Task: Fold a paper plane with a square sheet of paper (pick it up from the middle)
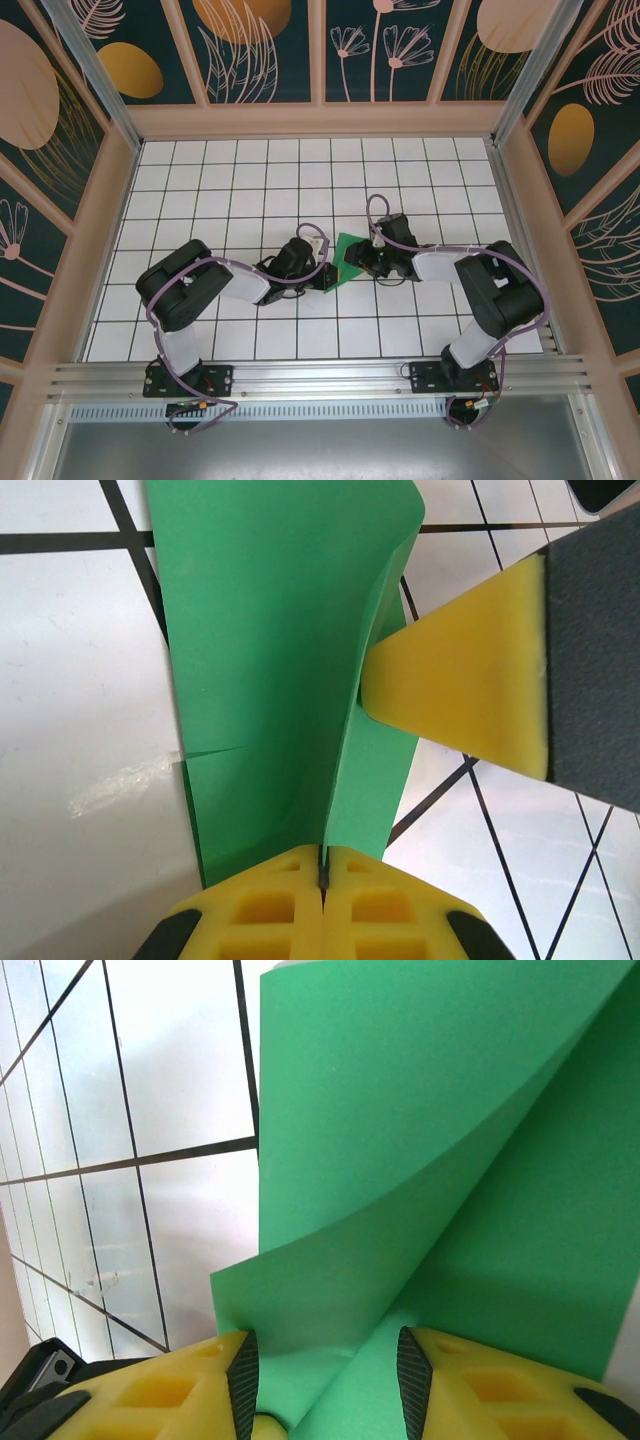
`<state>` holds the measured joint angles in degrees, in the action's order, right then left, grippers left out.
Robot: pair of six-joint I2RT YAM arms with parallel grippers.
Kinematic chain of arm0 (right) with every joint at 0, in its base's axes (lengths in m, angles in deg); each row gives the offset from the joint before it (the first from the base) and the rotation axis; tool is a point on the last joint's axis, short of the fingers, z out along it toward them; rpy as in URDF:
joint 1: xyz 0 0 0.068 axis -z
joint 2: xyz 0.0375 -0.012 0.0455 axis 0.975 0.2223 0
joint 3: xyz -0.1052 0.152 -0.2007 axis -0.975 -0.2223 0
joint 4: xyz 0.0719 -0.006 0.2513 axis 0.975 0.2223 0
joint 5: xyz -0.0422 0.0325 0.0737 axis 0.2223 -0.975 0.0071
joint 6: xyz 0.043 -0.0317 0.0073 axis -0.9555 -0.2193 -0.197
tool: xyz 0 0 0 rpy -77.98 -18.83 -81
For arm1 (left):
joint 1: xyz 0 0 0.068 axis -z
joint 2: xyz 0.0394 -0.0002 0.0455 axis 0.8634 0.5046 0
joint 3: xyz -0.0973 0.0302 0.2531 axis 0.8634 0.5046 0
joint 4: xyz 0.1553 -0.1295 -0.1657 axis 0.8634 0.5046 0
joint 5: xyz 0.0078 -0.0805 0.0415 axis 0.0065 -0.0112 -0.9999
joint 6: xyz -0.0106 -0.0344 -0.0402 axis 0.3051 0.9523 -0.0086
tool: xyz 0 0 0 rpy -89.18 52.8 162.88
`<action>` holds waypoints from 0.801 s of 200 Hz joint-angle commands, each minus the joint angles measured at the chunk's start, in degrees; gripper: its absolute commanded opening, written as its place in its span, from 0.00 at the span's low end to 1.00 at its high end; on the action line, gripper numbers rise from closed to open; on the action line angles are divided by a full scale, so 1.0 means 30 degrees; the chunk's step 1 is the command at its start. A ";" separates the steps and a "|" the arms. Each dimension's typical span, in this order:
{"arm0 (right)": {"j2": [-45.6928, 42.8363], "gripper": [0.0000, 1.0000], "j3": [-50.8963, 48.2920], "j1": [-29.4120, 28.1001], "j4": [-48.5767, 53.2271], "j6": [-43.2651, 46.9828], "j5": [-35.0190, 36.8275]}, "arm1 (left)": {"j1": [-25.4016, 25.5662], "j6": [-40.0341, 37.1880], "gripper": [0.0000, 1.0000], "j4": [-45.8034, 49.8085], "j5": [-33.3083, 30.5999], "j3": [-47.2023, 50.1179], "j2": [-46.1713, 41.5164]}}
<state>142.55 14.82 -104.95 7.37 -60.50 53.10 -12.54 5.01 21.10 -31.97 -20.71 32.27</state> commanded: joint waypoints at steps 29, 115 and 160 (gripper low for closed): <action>0.0717 0.45 0.0273 0.0103 0.0222 -0.0359 0.0510 | -0.0208 0.0496 0.07 -0.0295 0.0061 0.0131 0.0092; 0.2005 0.48 0.1170 -0.0054 0.2083 -0.0123 0.1453 | -0.0281 0.0890 0.19 -0.1149 0.0852 0.0388 -0.0134; 0.3014 0.49 0.2055 -0.0419 0.4038 0.0437 0.2627 | -0.0540 0.0834 0.32 -0.0289 0.0361 0.0752 -0.1461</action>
<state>146.83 21.03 -105.38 12.68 -61.15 53.95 -13.37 7.63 19.37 -30.51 -19.53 31.31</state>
